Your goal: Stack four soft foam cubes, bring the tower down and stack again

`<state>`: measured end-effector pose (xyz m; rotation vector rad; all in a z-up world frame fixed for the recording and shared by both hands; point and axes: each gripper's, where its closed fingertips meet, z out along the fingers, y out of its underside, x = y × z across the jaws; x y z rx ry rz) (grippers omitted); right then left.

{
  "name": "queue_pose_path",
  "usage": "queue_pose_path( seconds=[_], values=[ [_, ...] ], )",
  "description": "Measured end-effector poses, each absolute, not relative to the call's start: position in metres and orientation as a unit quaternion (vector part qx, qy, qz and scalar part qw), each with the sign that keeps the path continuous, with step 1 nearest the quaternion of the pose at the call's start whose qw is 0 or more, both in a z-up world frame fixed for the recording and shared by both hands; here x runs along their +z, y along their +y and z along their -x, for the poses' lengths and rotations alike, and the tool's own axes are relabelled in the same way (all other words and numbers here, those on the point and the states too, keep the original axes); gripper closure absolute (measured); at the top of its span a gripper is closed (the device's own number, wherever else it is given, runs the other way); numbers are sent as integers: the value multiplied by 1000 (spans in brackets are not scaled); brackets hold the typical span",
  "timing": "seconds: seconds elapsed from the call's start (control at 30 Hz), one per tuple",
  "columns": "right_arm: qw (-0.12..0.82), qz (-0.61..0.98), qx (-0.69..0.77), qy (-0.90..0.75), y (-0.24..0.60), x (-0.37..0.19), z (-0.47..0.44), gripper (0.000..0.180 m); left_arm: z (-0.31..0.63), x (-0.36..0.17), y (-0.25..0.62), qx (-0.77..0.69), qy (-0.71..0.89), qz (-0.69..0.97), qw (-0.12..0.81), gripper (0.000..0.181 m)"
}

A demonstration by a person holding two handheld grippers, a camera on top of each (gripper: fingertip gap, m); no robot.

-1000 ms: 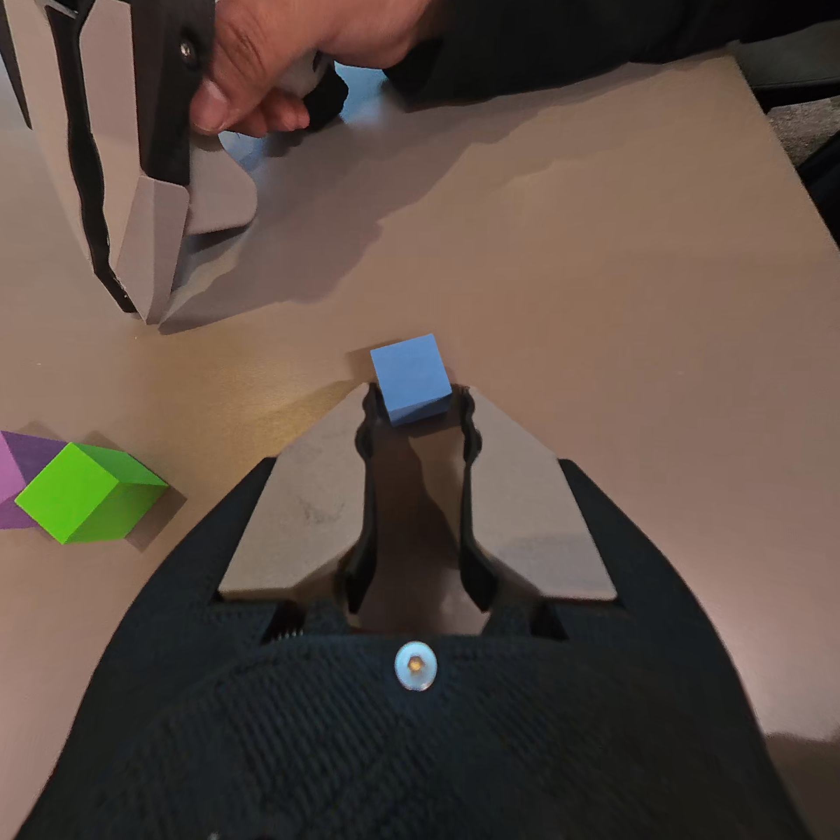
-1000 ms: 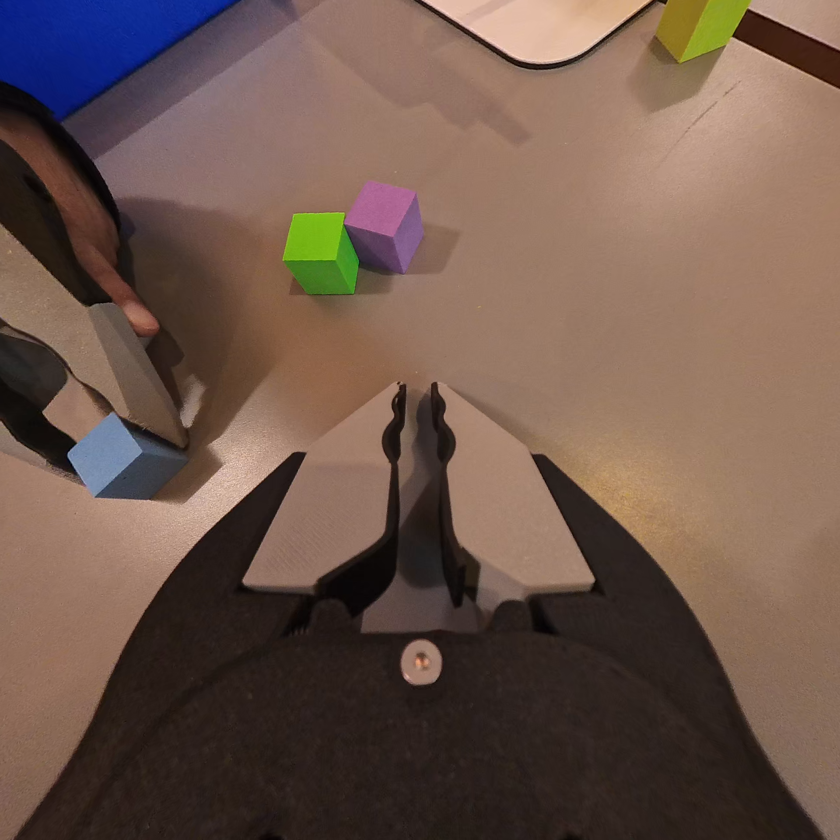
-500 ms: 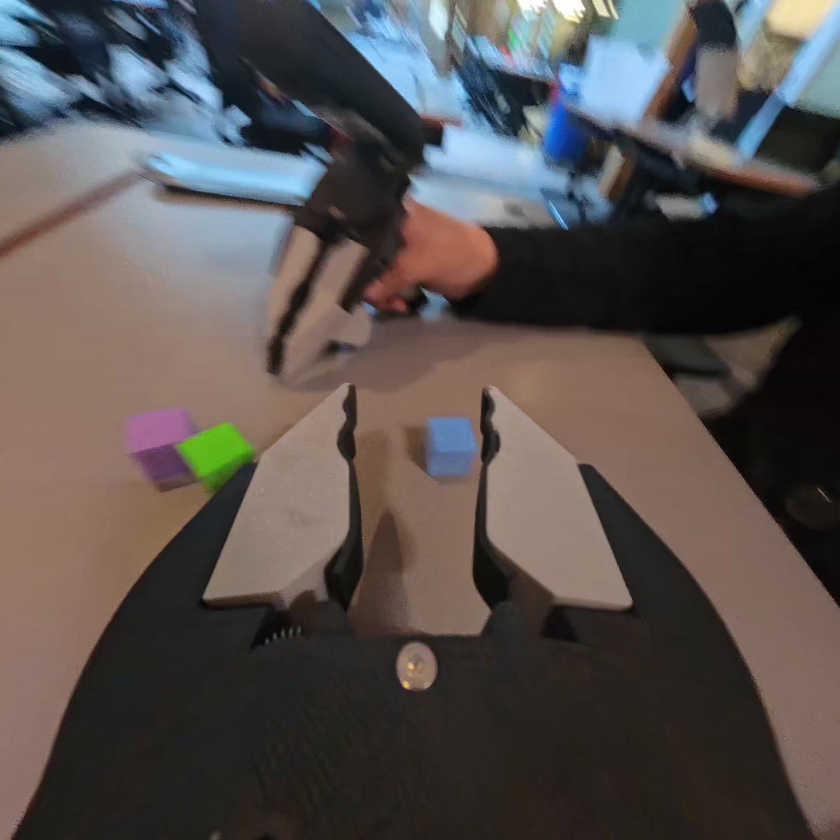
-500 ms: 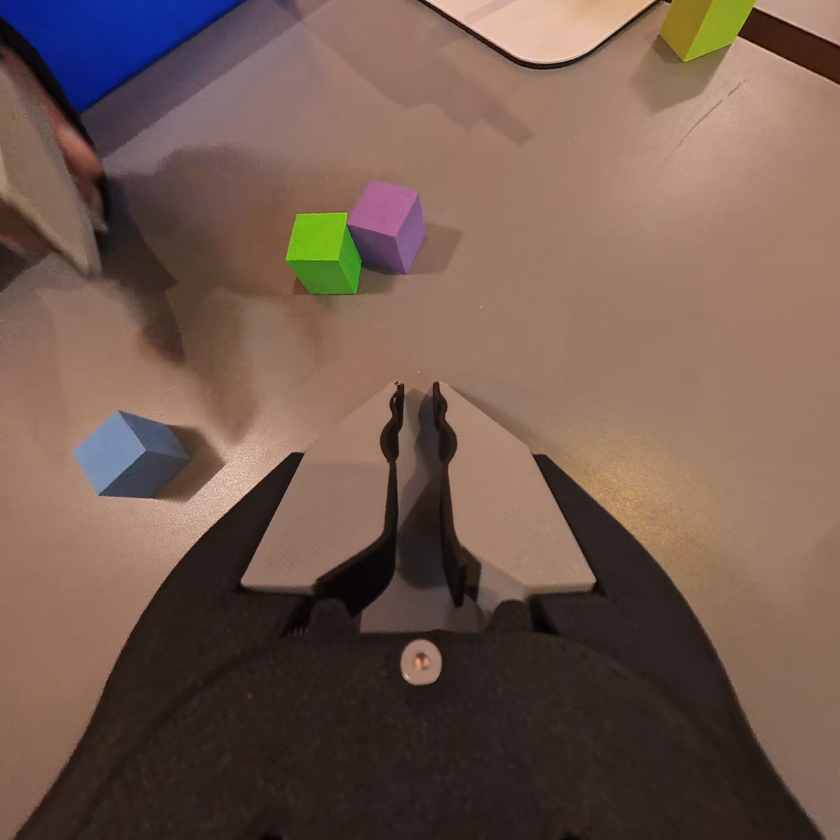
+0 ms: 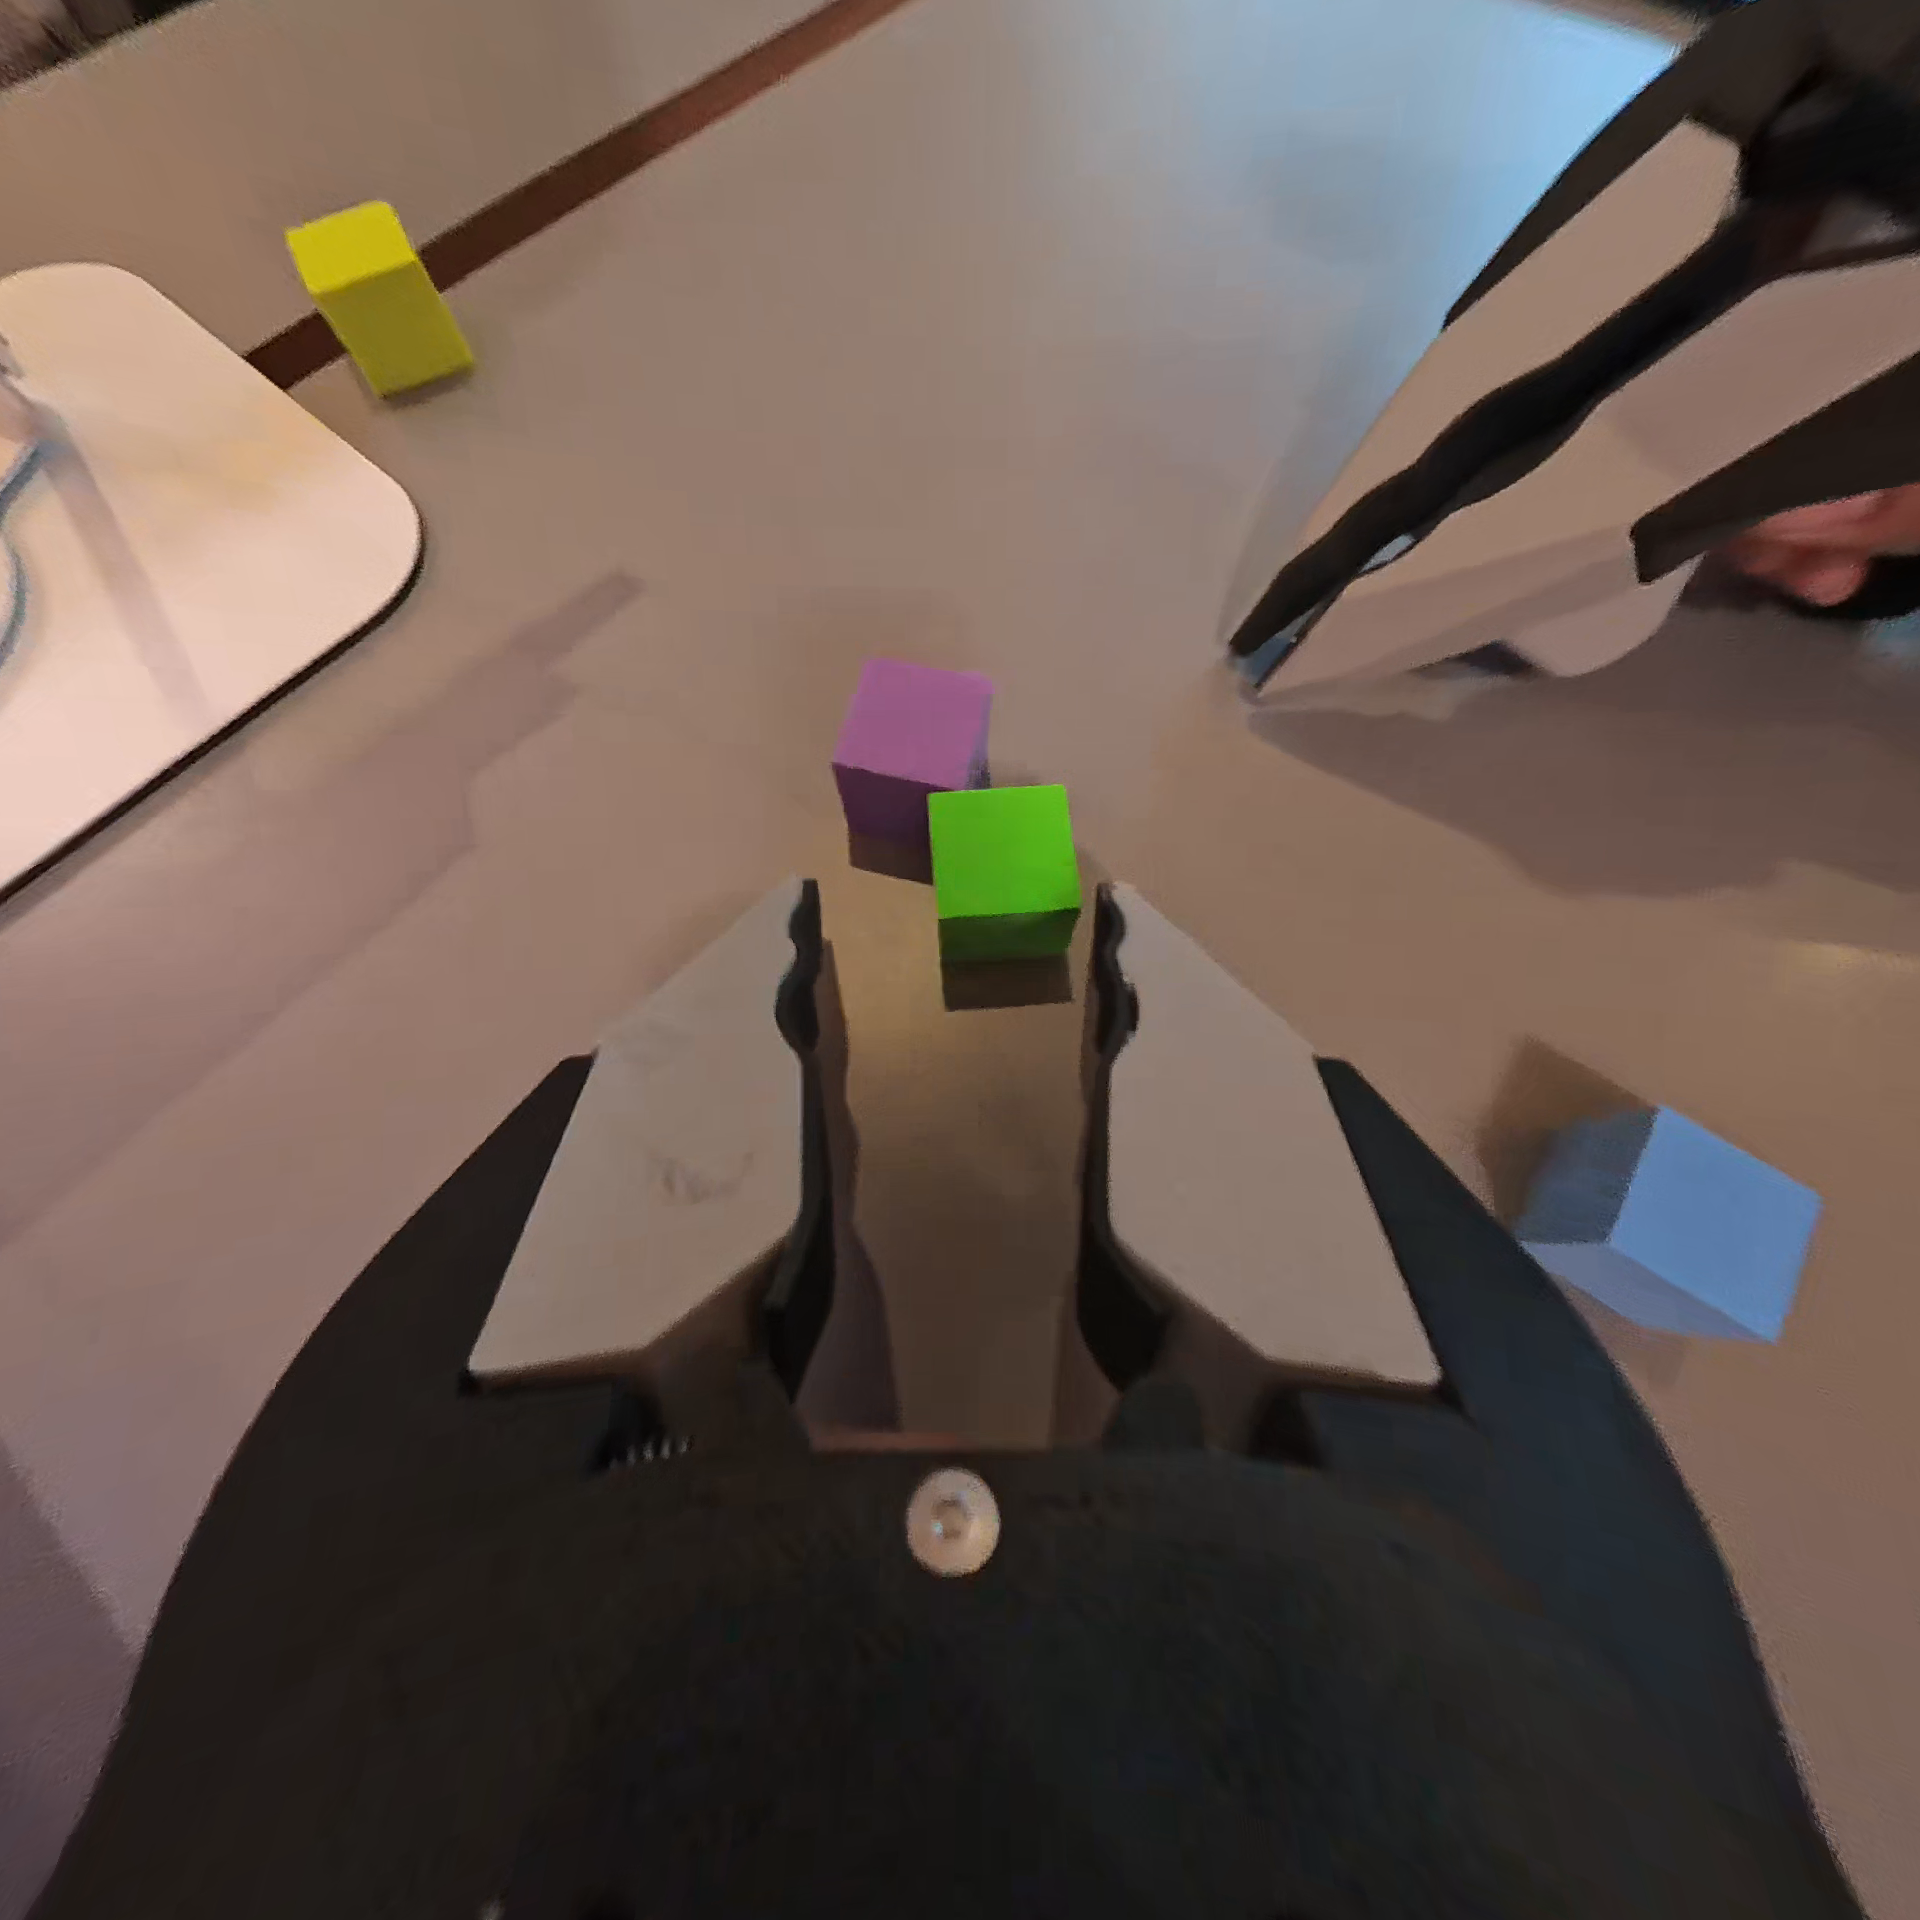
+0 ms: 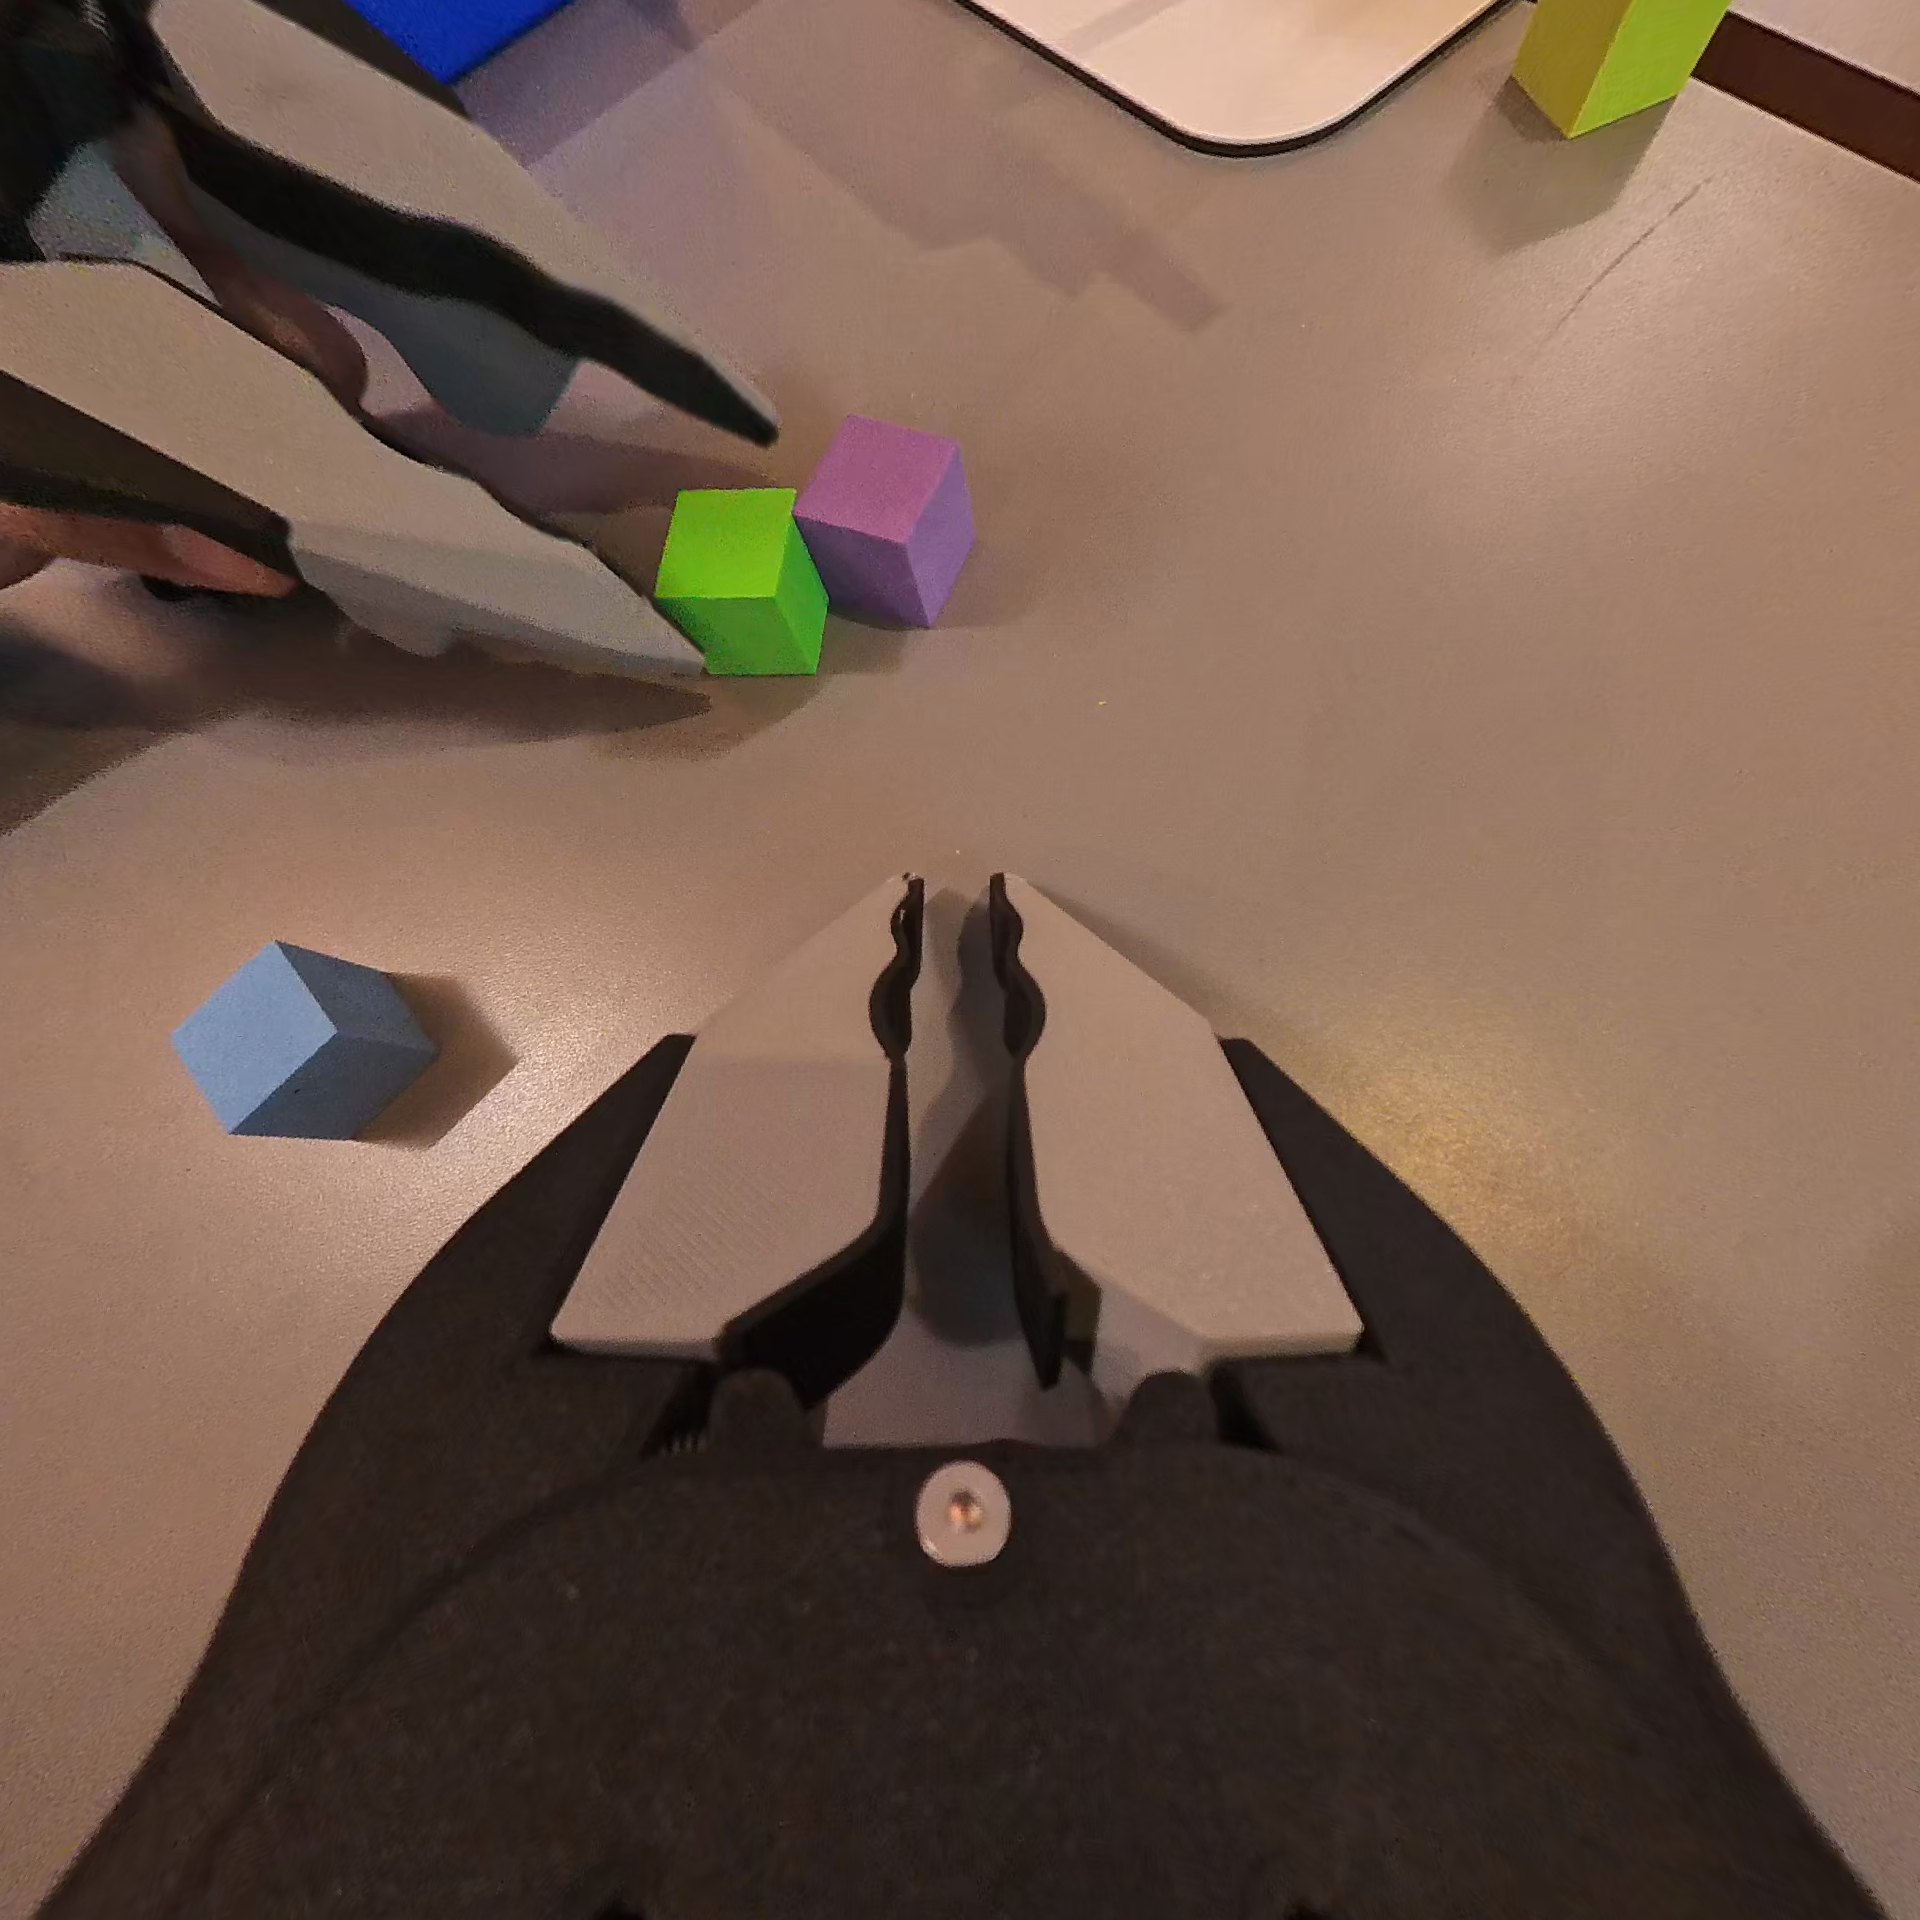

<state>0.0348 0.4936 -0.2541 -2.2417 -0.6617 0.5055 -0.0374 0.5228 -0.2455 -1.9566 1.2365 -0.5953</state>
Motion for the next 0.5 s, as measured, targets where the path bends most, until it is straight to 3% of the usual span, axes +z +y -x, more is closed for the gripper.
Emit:
queue_pose_path(
  seconds=[0.13,0.5],
  values=[
    [367,873,196,-257,494,-254,-35,170,36,-253,521,-217,496,764,351,155],
    [367,872,196,-259,493,-254,-34,169,33,-208,468,-424,538,643,343,156]
  ],
)
